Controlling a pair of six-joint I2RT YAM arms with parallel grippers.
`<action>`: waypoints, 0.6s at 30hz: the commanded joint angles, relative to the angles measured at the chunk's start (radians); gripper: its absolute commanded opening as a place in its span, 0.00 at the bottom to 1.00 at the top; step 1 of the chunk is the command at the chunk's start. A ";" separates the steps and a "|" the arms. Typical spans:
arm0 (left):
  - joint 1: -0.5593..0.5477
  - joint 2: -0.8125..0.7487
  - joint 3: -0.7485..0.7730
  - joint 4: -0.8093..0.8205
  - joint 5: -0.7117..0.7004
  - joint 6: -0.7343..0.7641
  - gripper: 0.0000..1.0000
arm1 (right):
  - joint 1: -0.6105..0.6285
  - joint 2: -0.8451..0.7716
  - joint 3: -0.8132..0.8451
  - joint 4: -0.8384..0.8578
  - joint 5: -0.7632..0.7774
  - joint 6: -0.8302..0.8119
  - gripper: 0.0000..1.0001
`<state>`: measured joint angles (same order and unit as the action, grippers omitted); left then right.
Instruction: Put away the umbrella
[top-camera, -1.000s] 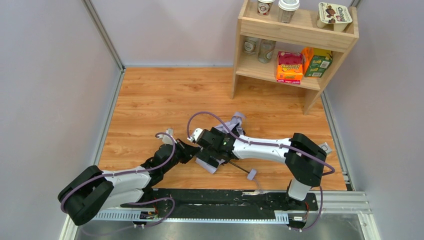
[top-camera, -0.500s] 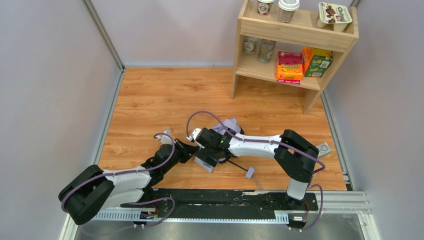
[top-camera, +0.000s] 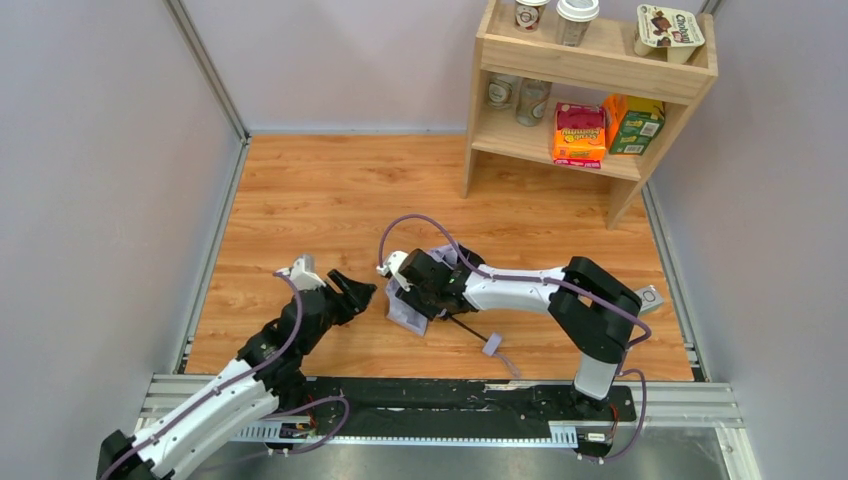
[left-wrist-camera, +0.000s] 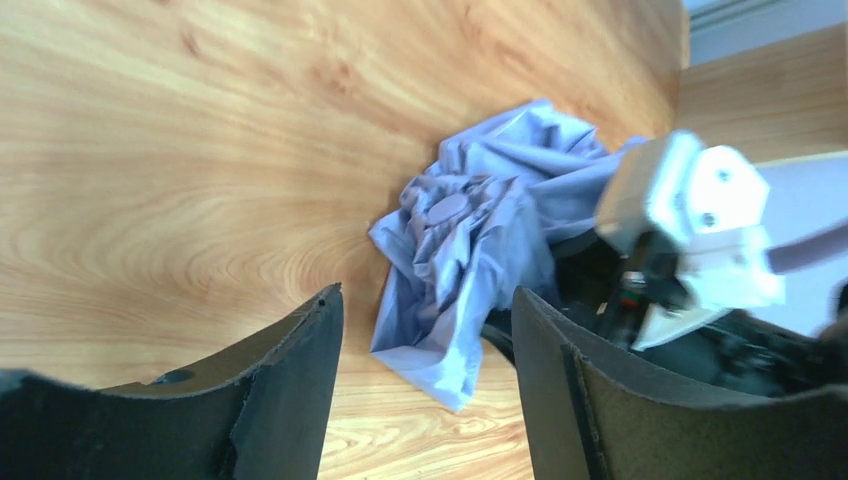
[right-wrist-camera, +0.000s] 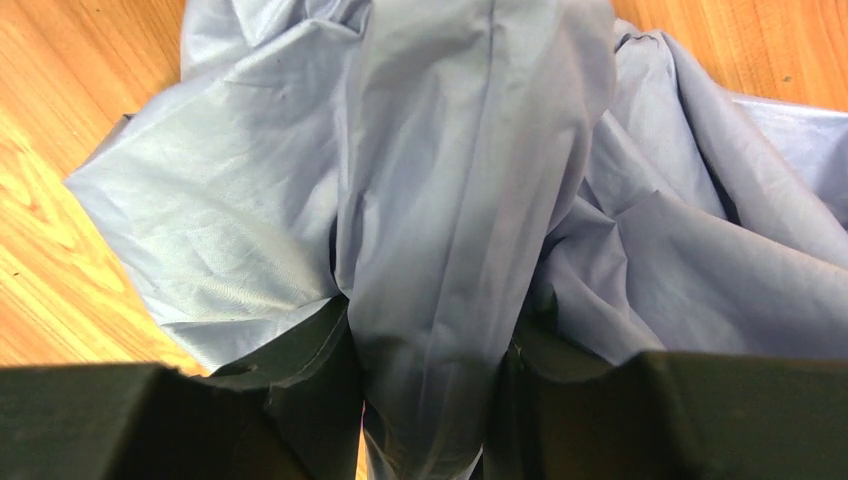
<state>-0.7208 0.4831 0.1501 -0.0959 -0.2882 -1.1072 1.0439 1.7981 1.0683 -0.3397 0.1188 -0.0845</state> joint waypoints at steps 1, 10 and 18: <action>0.046 -0.104 0.114 -0.327 -0.011 0.121 0.69 | -0.033 0.092 -0.083 -0.010 -0.135 0.032 0.23; 0.061 -0.153 0.183 -0.367 0.043 0.132 0.68 | -0.061 0.063 -0.090 0.024 -0.197 0.052 0.00; 0.061 -0.149 0.227 -0.395 0.037 0.148 0.67 | -0.159 -0.146 -0.044 -0.103 -0.205 0.155 0.00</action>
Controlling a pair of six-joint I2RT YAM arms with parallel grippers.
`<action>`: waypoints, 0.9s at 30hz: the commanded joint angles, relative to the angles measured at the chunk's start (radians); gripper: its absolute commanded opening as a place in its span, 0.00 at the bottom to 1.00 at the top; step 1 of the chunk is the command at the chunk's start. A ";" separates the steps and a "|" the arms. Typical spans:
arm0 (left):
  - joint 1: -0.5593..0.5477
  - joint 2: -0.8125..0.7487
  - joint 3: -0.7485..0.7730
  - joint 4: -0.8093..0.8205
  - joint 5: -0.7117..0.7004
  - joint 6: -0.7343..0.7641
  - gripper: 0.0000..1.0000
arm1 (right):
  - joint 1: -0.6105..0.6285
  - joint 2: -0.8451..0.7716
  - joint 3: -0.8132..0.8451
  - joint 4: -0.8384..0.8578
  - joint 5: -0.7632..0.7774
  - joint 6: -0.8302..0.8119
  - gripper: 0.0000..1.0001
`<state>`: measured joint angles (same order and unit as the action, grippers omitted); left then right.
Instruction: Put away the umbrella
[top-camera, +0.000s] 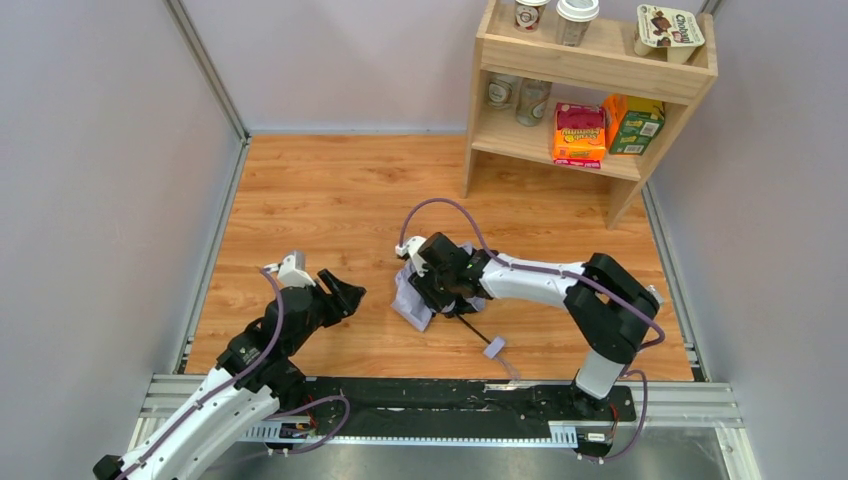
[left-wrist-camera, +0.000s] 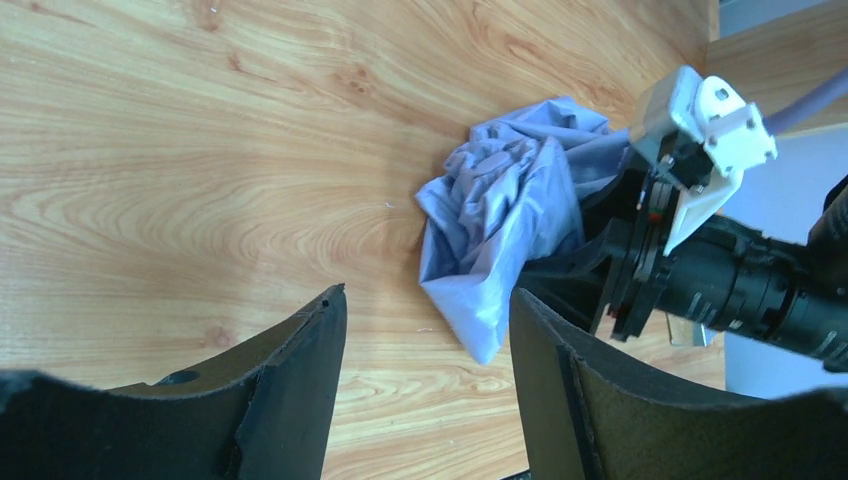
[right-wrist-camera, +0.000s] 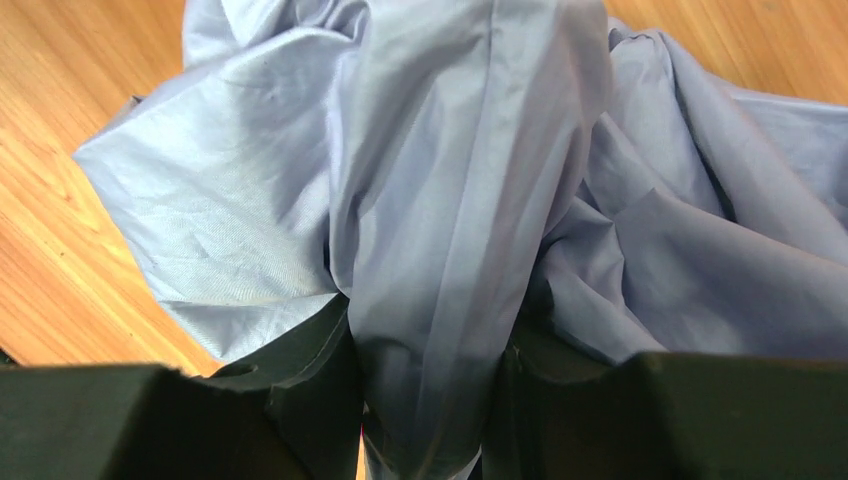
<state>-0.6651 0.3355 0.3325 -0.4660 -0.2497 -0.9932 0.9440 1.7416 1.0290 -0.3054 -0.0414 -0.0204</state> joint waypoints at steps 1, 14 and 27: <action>0.005 -0.001 0.048 -0.023 -0.002 0.037 0.67 | -0.068 -0.106 0.006 -0.155 -0.043 0.099 0.00; 0.005 0.051 0.034 0.055 0.075 0.025 0.65 | -0.188 -0.214 0.207 -0.359 0.358 0.077 0.00; 0.005 0.054 0.016 0.119 0.142 0.024 0.65 | -0.156 -0.153 0.355 -0.387 1.122 -0.219 0.00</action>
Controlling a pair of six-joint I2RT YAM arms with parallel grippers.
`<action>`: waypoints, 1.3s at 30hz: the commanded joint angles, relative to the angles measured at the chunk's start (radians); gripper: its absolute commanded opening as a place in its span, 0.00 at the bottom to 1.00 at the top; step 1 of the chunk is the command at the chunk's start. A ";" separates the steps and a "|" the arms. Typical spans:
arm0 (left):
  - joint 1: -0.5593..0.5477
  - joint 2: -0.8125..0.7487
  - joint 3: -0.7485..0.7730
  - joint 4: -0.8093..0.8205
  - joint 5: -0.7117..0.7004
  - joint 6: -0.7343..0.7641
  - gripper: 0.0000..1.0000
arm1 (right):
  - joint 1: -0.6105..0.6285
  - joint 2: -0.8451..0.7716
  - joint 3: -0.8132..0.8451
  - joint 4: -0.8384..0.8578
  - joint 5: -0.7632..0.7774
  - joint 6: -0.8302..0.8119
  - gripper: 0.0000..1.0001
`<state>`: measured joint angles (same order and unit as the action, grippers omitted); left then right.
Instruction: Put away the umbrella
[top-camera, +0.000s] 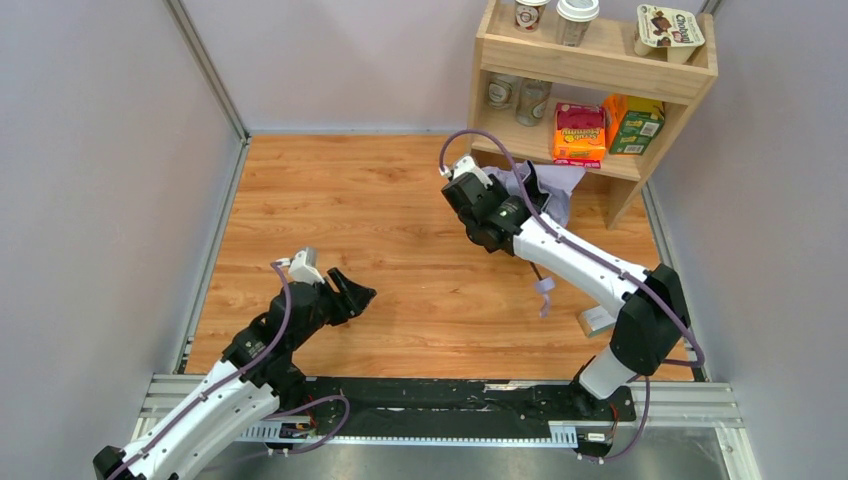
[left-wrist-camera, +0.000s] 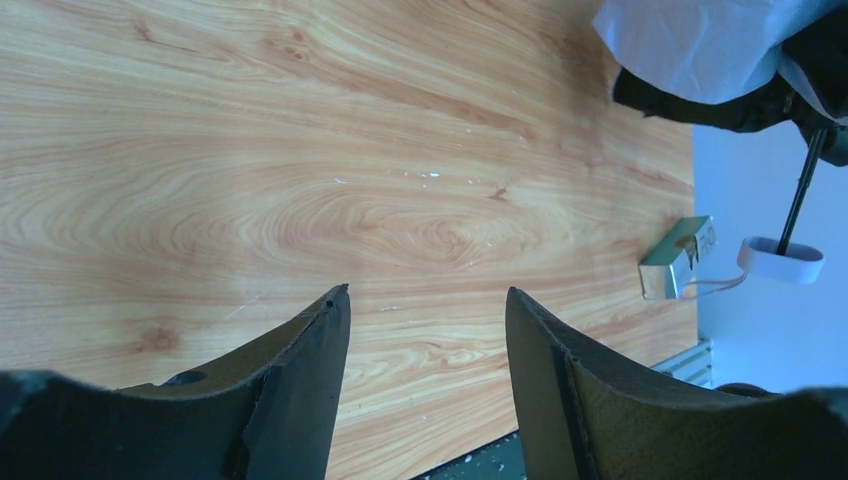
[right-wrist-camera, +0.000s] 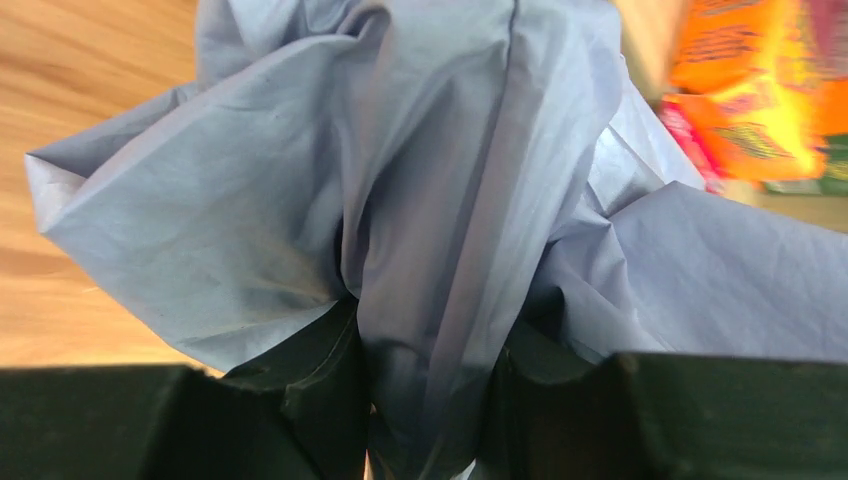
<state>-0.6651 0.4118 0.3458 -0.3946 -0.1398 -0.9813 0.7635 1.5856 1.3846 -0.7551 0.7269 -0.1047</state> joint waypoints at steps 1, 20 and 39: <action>0.005 -0.028 -0.002 0.046 0.039 0.012 0.65 | 0.033 0.019 -0.018 0.100 0.402 -0.150 0.00; 0.005 -0.295 -0.027 -0.177 -0.020 -0.019 0.64 | 0.358 0.533 -0.011 0.031 0.300 0.170 0.00; 0.005 -0.210 -0.247 0.143 0.101 -0.359 0.77 | 0.194 0.508 -0.107 0.114 -0.900 -0.135 0.00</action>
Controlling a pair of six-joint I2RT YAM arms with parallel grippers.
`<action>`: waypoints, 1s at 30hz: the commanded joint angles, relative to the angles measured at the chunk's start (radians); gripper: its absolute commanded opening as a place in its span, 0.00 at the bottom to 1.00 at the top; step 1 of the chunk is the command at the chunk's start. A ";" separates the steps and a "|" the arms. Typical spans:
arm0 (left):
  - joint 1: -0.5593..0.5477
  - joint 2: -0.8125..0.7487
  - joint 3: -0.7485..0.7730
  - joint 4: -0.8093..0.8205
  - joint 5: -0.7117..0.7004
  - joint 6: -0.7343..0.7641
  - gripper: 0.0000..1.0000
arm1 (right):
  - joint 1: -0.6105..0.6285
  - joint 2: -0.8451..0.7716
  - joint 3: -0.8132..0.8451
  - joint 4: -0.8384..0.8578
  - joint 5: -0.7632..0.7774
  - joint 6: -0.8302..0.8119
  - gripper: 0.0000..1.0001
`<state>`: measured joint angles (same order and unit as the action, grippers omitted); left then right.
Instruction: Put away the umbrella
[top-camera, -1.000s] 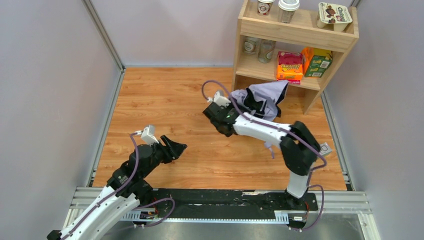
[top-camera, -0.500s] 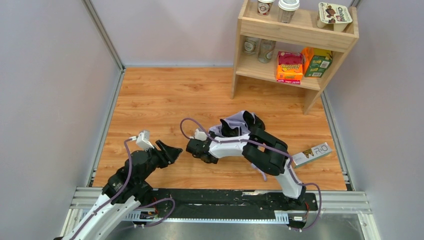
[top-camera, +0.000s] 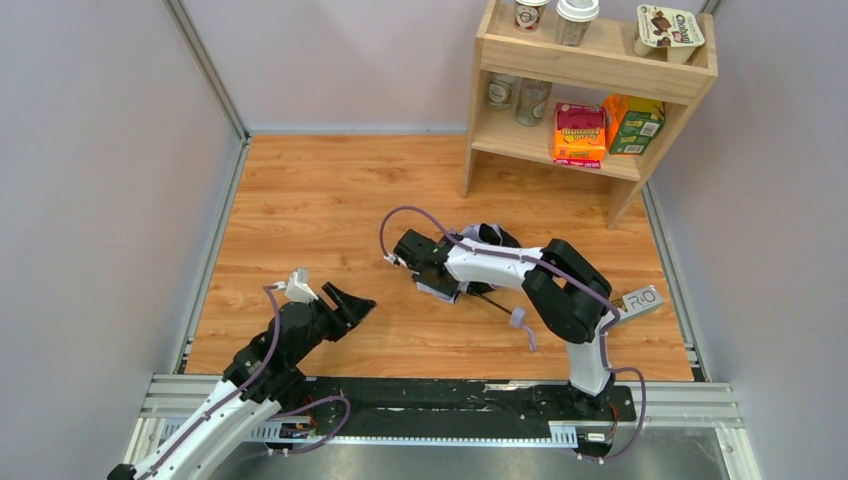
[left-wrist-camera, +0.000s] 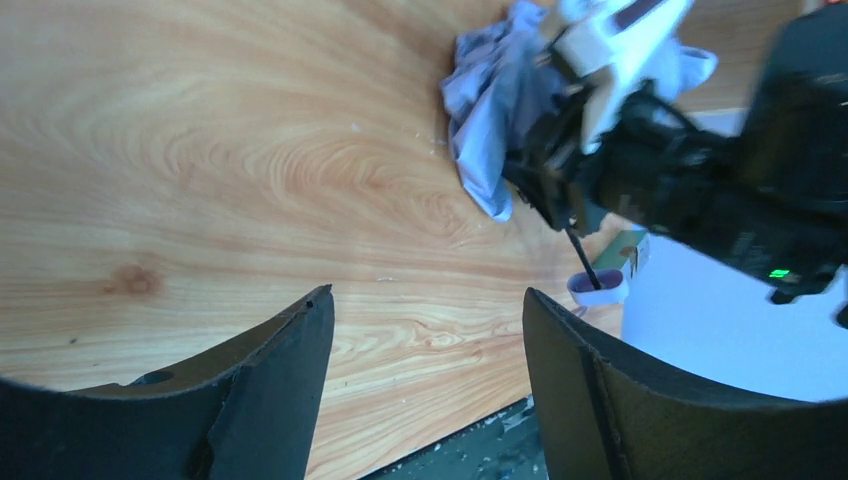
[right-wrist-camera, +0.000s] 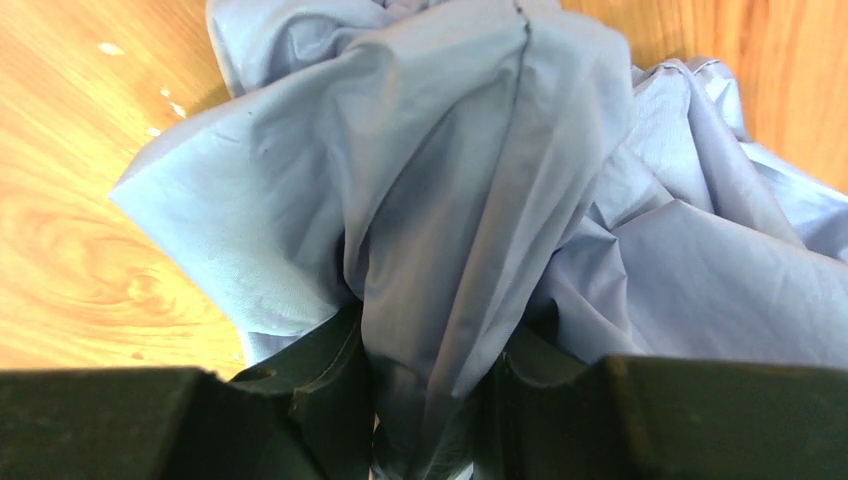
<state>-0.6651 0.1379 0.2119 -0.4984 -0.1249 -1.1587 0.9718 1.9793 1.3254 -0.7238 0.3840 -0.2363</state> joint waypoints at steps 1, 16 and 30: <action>0.005 0.116 -0.149 0.308 0.094 -0.256 0.77 | -0.019 0.110 -0.051 0.092 -0.571 -0.001 0.00; 0.022 0.954 -0.103 1.153 0.042 -0.391 0.78 | -0.056 0.110 -0.054 0.118 -0.643 0.000 0.00; 0.050 0.969 -0.008 1.064 -0.059 -0.265 0.79 | -0.059 0.098 -0.040 0.103 -0.646 0.000 0.00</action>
<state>-0.6250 1.0580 0.1497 0.5175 -0.1600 -1.4586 0.8921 1.9644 1.3437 -0.5735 -0.0776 -0.2676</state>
